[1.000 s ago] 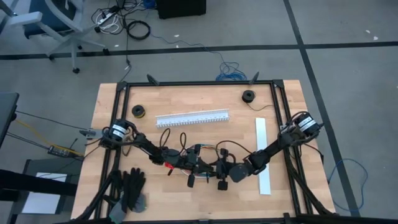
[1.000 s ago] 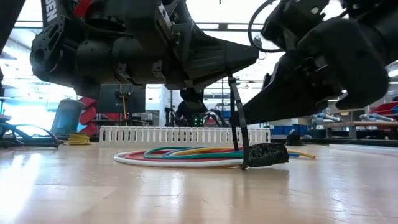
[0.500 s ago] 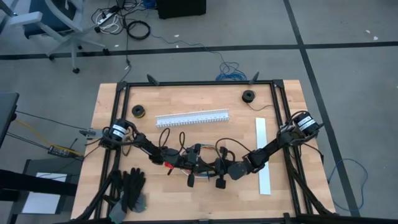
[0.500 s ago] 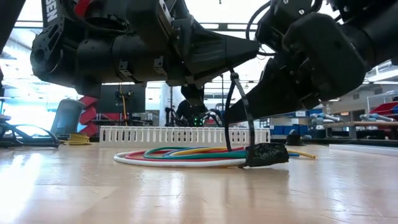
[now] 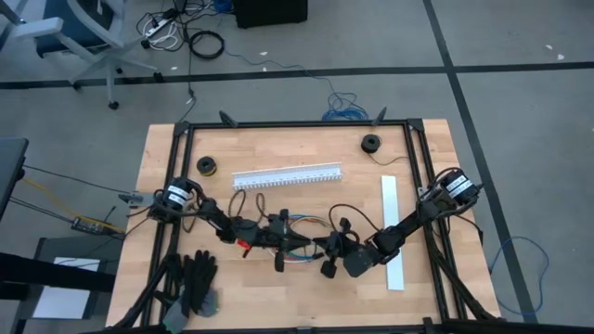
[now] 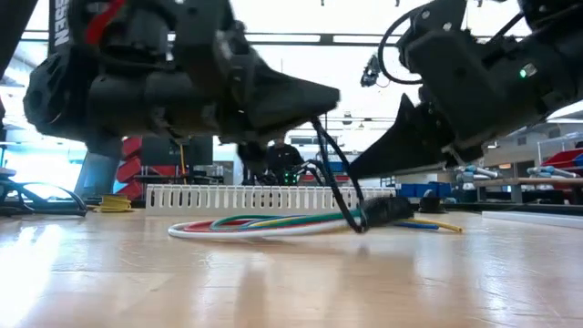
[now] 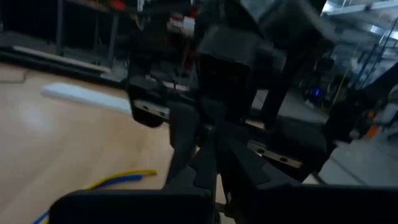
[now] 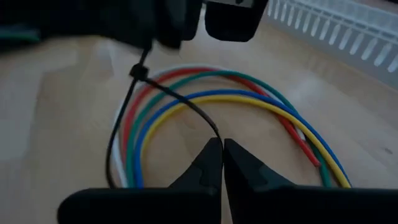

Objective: Ziptie cables
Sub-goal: Insert zip tie on the cable wire

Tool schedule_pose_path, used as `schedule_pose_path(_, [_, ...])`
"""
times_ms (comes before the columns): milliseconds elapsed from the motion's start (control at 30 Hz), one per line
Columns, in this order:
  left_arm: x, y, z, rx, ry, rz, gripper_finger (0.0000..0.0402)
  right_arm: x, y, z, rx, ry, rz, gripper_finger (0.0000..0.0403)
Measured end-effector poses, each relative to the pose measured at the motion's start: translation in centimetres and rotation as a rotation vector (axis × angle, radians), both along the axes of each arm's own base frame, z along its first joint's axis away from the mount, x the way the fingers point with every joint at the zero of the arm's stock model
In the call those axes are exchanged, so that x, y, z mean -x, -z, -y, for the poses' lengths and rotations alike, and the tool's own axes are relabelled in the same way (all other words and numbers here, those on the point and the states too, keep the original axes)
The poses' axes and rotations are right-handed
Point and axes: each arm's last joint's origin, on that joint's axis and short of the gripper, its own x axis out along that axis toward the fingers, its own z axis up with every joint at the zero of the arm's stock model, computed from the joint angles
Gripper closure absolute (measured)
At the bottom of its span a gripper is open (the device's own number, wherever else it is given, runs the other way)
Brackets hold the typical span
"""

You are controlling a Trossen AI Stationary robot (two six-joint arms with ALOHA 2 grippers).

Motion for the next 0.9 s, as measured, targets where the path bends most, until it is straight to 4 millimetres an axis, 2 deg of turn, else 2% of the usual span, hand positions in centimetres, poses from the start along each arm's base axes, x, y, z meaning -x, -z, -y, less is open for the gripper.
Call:
schedule_pose_path(200, [2.2,0.3,-0.2,0.031,0.012,0.007,0.0386,0.1,-0.1,-0.3,-0.006,-0.006,0.011,0.0403])
schedule_pose_path(467, [2.6,0.2,1.2,0.023,0.059,0.008,0.0386,0.1,-0.1,-0.3,-0.026,0.007,0.022,0.0403])
schedule_pose_path(900, [2.8,0.5,1.8,0.024,0.096,-0.019,0.0386,0.1,-0.1,-0.3,-0.044,0.023,0.029,0.0403])
